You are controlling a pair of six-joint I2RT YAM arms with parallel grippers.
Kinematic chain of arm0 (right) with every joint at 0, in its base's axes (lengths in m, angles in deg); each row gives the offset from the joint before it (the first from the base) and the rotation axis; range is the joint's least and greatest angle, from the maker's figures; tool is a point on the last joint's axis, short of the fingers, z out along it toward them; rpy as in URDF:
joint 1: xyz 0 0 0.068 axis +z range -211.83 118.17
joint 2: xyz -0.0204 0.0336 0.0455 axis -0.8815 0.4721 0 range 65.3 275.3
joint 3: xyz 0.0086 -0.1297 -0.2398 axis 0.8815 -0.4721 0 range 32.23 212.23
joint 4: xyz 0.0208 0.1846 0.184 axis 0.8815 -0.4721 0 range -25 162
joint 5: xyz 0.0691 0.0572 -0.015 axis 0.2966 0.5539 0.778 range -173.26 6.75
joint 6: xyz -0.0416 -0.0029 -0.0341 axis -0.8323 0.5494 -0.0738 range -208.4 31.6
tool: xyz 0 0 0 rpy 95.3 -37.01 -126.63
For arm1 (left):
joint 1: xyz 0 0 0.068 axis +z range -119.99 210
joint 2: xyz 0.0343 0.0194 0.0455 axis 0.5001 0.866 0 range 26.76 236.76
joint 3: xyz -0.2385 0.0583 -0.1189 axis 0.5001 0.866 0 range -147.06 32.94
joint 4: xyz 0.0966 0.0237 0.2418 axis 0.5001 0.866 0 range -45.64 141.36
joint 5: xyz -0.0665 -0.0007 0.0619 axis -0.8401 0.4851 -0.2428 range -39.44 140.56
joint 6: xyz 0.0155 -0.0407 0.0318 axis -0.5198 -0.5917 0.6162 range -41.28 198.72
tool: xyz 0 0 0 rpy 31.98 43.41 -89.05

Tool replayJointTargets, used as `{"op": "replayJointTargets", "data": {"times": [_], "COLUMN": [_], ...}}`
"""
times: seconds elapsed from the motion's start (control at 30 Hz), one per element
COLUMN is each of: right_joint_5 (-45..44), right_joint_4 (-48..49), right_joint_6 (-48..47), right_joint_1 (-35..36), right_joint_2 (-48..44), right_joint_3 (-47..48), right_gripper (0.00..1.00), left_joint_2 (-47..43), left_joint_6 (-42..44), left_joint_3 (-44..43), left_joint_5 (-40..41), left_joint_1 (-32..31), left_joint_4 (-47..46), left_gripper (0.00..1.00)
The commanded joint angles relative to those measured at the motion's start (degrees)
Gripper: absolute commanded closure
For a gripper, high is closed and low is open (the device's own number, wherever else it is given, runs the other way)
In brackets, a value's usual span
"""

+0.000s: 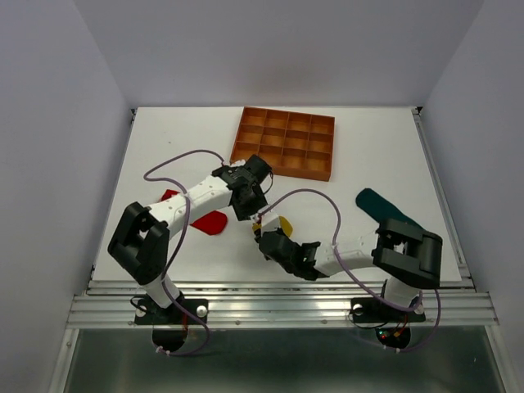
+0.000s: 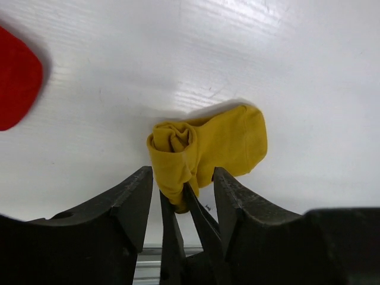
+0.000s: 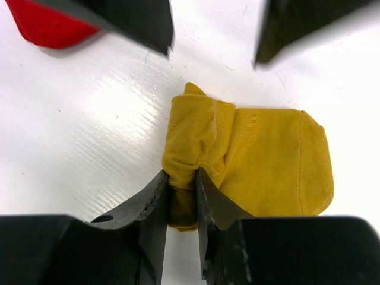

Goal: Roll the socks

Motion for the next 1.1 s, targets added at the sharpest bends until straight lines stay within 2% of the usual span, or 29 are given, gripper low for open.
{"op": "replayJointTargets", "data": {"times": [0.0,0.1,0.13,0.23,0.37,0.57,0.67,0.83,1.07], "right_joint_5": [10.95,20.51,20.55,30.71,36.87,46.1,50.07,52.98,52.63], "right_joint_4": [1.7,7.31,7.34,15.04,19.54,30.86,37.54,42.23,42.23], "right_joint_6": [5.8,9.48,10.46,14.5,18.28,26.36,30.93,34.11,35.43], "right_joint_1": [-3.17,-8.6,-9.84,-14.66,-18.89,-25.84,-29.53,-31.47,-33.23], "right_joint_2": [-2.04,-4.32,-4.94,-7.13,-7.93,-5.3,-0.83,3.14,4.37], "right_joint_3": [-4.0,-8.47,-8.49,-13.92,-17.09,-22.37,-24.92,-25.8,-26.59], "right_gripper": [0.99,0.99,0.99,0.99,0.99,0.99,0.99,0.99,0.99], "left_joint_2": [-4.3,-5.09,-5.18,-5.44,-5.79,-7.46,-7.47,-6.59,-1.76], "left_joint_6": [2.08,3.48,3.49,4.28,5.77,8.4,9.46,9.99,9.99], "left_joint_3": [1.26,1.88,1.88,3.02,3.72,7.15,8.91,10.32,10.14], "left_joint_5": [1.19,1.19,1.19,0.14,-0.83,-5.31,-9.0,-11.81,-14.63], "left_joint_1": [3.14,3.67,3.85,4.37,4.46,4.38,4.29,3.24,1.22], "left_joint_4": [-3.15,-3.67,-3.94,-5.08,-6.48,-12.1,-14.48,-17.38,-20.81], "left_gripper": [0.43,0.43,0.43,0.43,0.43,0.43,0.43,0.43,0.44]}}
